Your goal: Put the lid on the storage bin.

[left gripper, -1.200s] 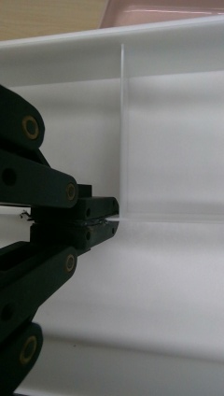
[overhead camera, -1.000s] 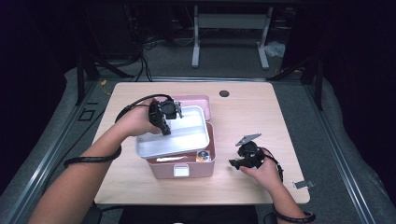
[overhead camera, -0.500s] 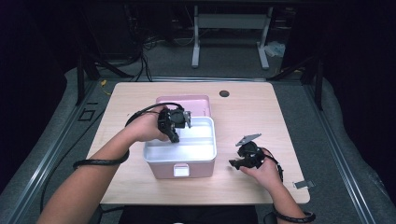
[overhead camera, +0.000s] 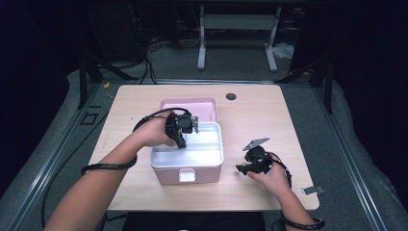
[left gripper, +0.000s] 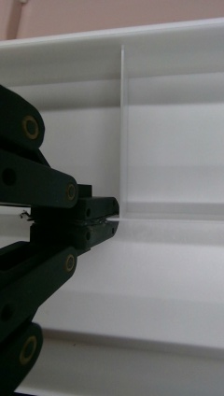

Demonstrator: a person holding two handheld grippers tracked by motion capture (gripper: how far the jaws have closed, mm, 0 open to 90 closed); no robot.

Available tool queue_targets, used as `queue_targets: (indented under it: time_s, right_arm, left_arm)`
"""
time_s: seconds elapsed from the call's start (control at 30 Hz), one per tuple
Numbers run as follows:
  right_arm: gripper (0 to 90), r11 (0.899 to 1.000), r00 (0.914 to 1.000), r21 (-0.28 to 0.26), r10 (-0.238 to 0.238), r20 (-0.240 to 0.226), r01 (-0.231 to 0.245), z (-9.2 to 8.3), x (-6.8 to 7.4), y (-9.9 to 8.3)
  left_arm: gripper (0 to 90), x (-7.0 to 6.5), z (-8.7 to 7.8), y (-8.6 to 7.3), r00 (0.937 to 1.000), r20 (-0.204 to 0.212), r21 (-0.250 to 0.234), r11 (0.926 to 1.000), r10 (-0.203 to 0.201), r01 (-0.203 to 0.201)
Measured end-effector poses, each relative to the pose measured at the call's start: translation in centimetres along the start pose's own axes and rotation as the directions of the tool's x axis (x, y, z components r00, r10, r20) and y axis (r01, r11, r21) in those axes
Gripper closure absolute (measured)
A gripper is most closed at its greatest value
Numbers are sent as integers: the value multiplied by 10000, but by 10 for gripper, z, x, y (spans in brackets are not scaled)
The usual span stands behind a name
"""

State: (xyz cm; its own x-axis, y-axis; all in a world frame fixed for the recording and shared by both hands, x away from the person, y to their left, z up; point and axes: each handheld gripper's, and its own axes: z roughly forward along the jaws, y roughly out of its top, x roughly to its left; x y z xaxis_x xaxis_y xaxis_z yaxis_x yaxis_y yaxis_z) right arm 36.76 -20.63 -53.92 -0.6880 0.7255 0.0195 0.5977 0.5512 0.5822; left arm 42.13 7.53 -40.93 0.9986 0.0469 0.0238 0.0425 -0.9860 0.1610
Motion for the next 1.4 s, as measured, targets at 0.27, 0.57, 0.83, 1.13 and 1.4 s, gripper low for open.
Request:
queue_targets:
  time_s: [0.27, 0.57, 0.83, 1.13, 1.4]
  right_arm:
    - [442, 10000, 10000, -11, 3, -8, -4, 0, 0, 0]
    - [442, 9999, 10000, 110, -13, -27, 13, -1, -1, 0]
    - [440, 10000, 10000, -43, 13, 26, -13, 1, 0, 1]
    - [436, 9999, 9999, 48, 94, -80, -93, 1, -4, 4]
    - [434, 9998, 9998, -153, 147, 122, -145, -3, -8, 11]
  left_arm:
    - [891, 4, 4, -2, 9993, -159, 33, 9994, 341, -341]
    - [858, 3, 8, -10, 9989, -103, -278, 9985, -466, 463]
    - [837, 2, 10, -14, 9969, -205, -425, 9962, -766, 757]
    - [784, 5, 7, -28, 9921, -152, -207, 9921, -1243, 1240]
    - [788, 8, 4, -48, 9850, -43, -366, 9843, -1728, 1725]
